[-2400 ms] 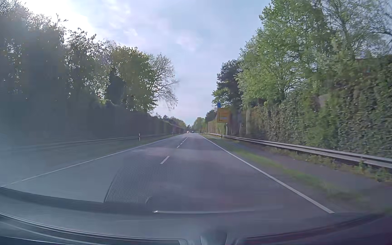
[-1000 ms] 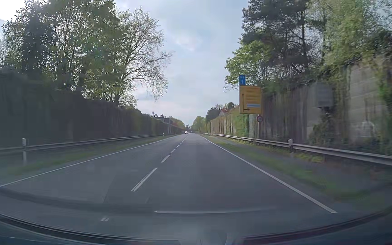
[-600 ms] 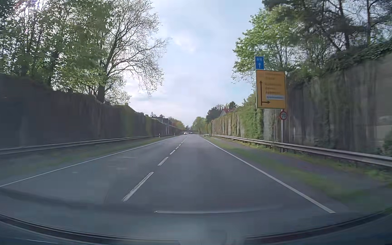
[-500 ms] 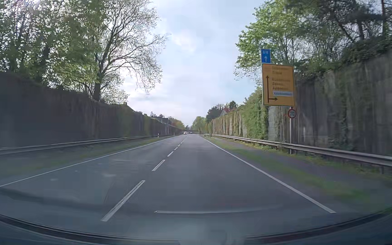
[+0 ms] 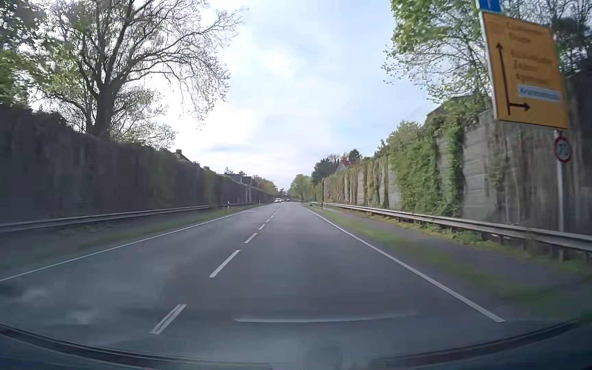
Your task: Follow the waypoints while adhering to traffic rules and regulations
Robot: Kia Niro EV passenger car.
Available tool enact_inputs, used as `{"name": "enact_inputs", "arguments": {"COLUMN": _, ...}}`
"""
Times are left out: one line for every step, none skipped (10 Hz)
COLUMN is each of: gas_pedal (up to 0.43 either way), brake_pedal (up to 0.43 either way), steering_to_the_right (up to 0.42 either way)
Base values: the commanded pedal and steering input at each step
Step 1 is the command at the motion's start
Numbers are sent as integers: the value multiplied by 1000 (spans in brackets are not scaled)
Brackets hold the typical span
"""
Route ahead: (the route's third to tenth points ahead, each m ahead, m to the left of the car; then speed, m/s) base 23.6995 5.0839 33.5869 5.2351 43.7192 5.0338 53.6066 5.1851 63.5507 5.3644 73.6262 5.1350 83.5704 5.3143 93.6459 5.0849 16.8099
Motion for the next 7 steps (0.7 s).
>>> {"name": "enact_inputs", "arguments": {"gas_pedal": 87, "brake_pedal": 0, "steering_to_the_right": -2}}
{"name": "enact_inputs", "arguments": {"gas_pedal": 79, "brake_pedal": 0, "steering_to_the_right": -2}}
{"name": "enact_inputs", "arguments": {"gas_pedal": 47, "brake_pedal": 0, "steering_to_the_right": -2}}
{"name": "enact_inputs", "arguments": {"gas_pedal": 28, "brake_pedal": 0, "steering_to_the_right": -2}}
{"name": "enact_inputs", "arguments": {"gas_pedal": 8, "brake_pedal": 0, "steering_to_the_right": -2}}
{"name": "enact_inputs", "arguments": {"gas_pedal": 0, "brake_pedal": 0, "steering_to_the_right": -1}}
{"name": "enact_inputs", "arguments": {"gas_pedal": 0, "brake_pedal": 0, "steering_to_the_right": 0}}
